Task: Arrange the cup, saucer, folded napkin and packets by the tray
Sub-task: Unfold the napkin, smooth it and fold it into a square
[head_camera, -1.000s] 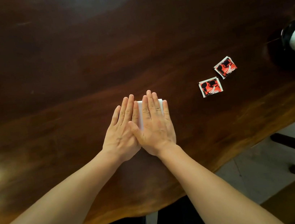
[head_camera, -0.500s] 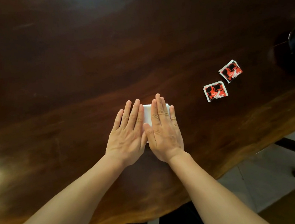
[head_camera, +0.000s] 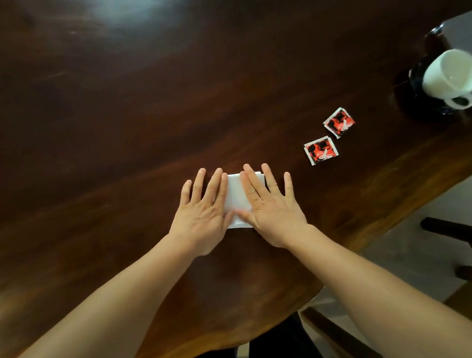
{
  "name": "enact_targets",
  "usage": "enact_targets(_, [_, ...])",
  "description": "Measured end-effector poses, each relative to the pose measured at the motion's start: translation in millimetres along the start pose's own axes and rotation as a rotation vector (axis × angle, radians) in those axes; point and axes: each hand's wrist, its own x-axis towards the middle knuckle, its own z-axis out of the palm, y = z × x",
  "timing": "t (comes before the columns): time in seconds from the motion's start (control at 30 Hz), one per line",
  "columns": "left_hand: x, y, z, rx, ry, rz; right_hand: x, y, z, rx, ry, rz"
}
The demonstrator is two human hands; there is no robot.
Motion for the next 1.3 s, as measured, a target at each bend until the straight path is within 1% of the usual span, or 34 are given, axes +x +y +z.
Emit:
enact_targets(0.1, [10.3,-1.9,-17.9,-0.077,0.07,-0.051,-0.4,-9.6,-14.7,0.133,0.072,0.142])
enact_targets(0.17, [19.2,-0.8,-27.4,-0.189,0.075,-0.129,2.9,-14.0,-24.8,0.206,0.119,0.223])
enact_targets(0.27, [24.3,3.5,-29.9,-0.382,0.07,-0.245,4.6,-16.8,-34.1,0.336,0.118,0.299])
enact_targets(0.37, [16.3,8.4,-26.4,-0.638,0.107,-0.349,-3.9,-19.9,-30.2,0.611,0.143,0.358])
enact_targets(0.47, [3.4,15.7,-24.3,-0.8,0.123,-0.432,-18.1,-22.8,-19.1,0.815,0.187,0.386])
enact_targets(0.5, [-0.6,16.6,-25.5,-0.908,0.108,-0.481,-21.7,-22.0,-16.6,0.868,0.183,0.394])
enact_targets(0.53, [-4.7,16.2,-27.7,-1.076,0.091,-0.527,-25.5,-20.7,-15.6,0.945,0.177,0.406])
enact_targets(0.6, [-14.2,15.9,-35.3,-1.467,0.05,-0.578,-35.5,-17.7,-20.7,1.185,0.151,0.436])
enact_targets(0.63, [-19.8,18.1,-39.7,-1.607,0.013,-0.583,-41.1,-16.2,-24.4,1.298,0.135,0.45])
enact_targets(0.67, [-23.8,23.1,-43.8,-1.677,-0.03,-0.584,-47.6,-13.2,-29.2,1.374,0.125,0.453])
enact_targets(0.73, [-30.8,35.5,-48.4,-1.678,-0.096,-0.613,-57.6,-10.2,-35.7,1.431,0.097,0.443])
enact_targets(0.8, [-33.2,53.0,-51.8,-1.672,-0.089,-0.635,-68.1,-5.4,-45.1,1.487,0.081,0.46])
enact_targets(0.83, [-32.5,64.2,-53.4,-1.67,-0.056,-0.642,-73.7,-2.1,-50.3,1.514,0.083,0.478])
enact_targets(0.9, [-29.9,90.8,-62.1,-1.571,0.085,-0.613,-85.5,5.6,-62.6,1.544,0.12,0.519])
enact_targets(0.93, [-26.3,104.9,-66.3,-1.475,0.168,-0.579,-91.5,10.4,-68.8,1.519,0.163,0.548])
enact_targets(1.0, [-21.0,134.2,-77.4,-1.265,0.297,-0.505,-102.9,24.3,-78.0,1.388,0.295,0.599])
enact_targets(1.1, [-8.5,177.6,-97.5,-1.049,0.383,-0.443,-119.4,58.3,-90.5,1.256,0.453,0.609])
enact_targets(1.17, [3.2,208.3,-111.6,-1.019,0.408,-0.421,-133.1,89.5,-99.0,1.213,0.493,0.592])
enact_targets(1.3, [32.9,273.6,-127.1,-1.045,0.445,-0.367,-163.6,158.6,-115.5,1.098,0.563,0.535])
